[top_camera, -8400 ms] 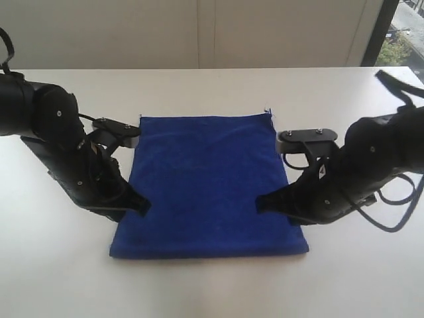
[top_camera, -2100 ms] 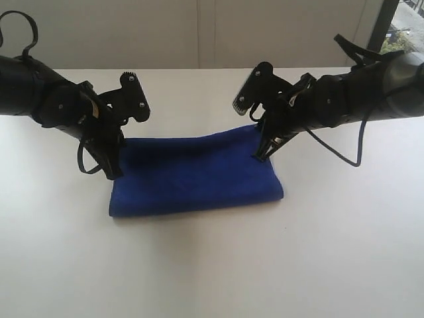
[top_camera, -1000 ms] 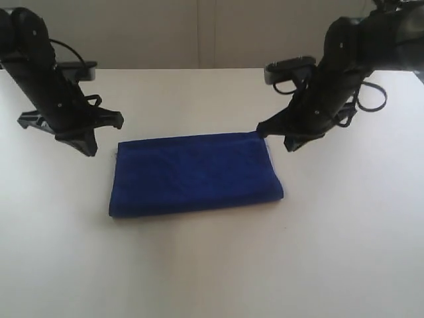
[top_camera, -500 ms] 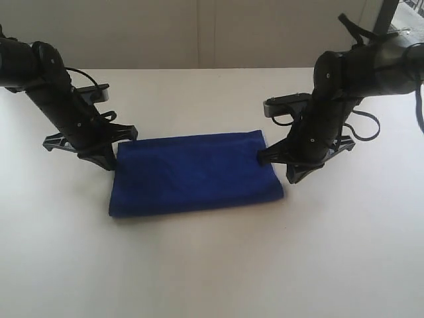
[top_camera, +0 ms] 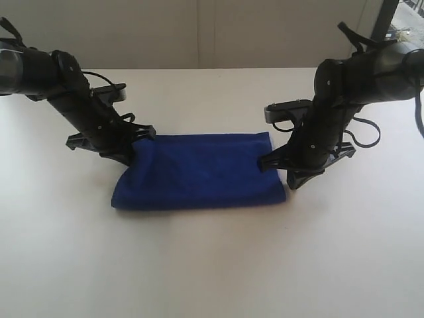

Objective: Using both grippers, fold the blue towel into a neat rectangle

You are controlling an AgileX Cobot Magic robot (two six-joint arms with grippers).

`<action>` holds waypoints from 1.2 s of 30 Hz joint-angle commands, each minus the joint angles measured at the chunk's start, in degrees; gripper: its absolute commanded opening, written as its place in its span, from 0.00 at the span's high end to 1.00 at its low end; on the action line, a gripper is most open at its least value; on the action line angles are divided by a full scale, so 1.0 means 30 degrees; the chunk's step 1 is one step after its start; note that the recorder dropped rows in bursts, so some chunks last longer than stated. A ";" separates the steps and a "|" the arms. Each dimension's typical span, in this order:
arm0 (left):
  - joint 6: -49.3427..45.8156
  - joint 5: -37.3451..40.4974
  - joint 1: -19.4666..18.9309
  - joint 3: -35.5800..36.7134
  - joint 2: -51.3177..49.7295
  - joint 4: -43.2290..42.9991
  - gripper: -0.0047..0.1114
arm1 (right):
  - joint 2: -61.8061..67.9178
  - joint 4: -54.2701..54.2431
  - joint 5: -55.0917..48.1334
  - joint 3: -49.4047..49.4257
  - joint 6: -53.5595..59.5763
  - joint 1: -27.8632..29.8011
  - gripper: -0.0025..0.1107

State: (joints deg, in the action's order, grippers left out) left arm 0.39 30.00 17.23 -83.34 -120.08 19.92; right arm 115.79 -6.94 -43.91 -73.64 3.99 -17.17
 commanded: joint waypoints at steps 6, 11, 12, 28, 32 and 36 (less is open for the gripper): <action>-0.0131 -0.0364 0.0555 -0.0032 -0.0640 0.0048 0.96 | -0.0017 0.0796 0.0259 0.0062 -0.0856 0.0217 0.98; 0.0396 0.0880 0.0089 -0.0032 -0.0605 -0.2089 0.96 | -0.0017 0.0796 0.0550 0.0062 -0.0975 0.0217 0.98; 0.0571 0.1222 -0.0056 -0.0032 -0.0560 -0.2398 0.96 | -0.0107 0.0796 0.0688 0.0062 -0.1015 0.0217 0.98; -0.2297 0.2901 0.0004 -0.0032 0.2845 0.0712 0.96 | -0.1952 -0.3349 0.0510 0.0020 0.0954 -0.0435 0.98; -0.2297 0.1666 0.0048 -0.0032 0.1936 0.1351 0.96 | -0.1660 -0.3387 0.0707 0.0020 0.1104 -0.0435 0.98; -0.2297 0.0998 0.0083 -0.0032 0.1324 0.1721 0.96 | -0.1225 -0.3387 0.1038 0.0020 0.1144 -0.0435 0.98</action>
State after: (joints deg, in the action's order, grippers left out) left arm -6.29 33.40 17.02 -83.60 -115.44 23.20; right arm 111.51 -16.85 -41.70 -73.64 6.59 -18.53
